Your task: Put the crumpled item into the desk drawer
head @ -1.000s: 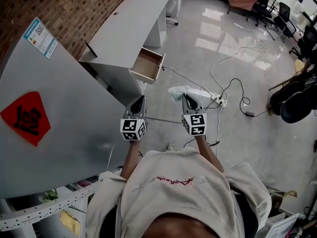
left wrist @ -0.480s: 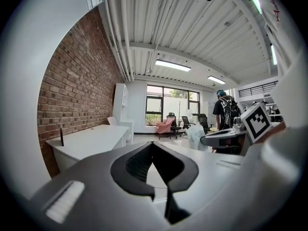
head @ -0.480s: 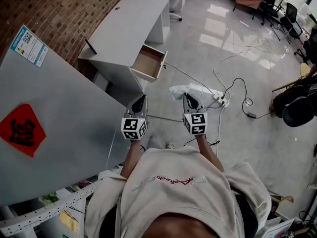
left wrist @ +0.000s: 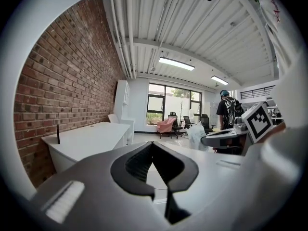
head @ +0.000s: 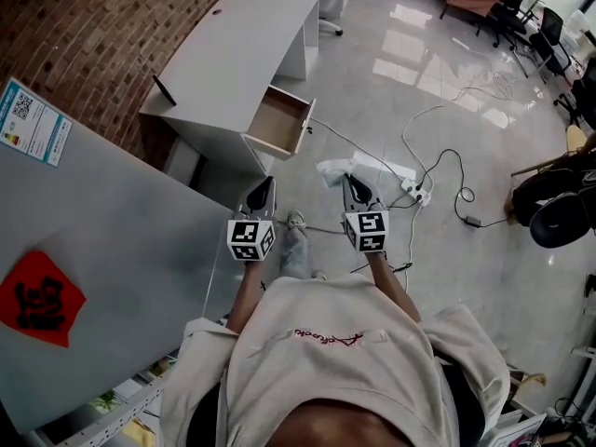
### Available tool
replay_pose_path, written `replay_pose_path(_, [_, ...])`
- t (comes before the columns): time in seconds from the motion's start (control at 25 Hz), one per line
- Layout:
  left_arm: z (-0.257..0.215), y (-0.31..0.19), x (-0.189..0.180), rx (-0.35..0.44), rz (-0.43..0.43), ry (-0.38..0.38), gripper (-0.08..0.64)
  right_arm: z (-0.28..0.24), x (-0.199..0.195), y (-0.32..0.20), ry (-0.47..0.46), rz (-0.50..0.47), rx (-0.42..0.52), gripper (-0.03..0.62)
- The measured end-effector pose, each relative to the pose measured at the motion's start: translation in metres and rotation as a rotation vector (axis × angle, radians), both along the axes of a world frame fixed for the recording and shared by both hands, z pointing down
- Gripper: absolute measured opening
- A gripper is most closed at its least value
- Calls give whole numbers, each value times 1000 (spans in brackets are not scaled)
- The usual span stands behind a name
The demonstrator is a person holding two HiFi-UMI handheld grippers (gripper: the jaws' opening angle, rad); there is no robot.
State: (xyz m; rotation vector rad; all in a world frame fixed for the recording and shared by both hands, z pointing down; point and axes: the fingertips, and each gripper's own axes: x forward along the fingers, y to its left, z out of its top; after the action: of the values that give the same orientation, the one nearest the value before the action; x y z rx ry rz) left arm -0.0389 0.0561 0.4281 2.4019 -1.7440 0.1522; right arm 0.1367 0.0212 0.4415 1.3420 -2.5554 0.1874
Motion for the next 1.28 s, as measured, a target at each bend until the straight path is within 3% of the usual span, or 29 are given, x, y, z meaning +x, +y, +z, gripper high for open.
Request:
replay_pose_path(0.76, [-26,-204,-76,54,39,38,9,-33,-108,-201,39,-28,50,14])
replay_pose_path(1.04, [-23,-258,-109,44,35,37,9,-41,-138,-258,27,-22,66,14])
replay_pose_path(1.28, [-17,-279,-122,25,40,19,9,-27,-136,-275,30,-2,34,14])
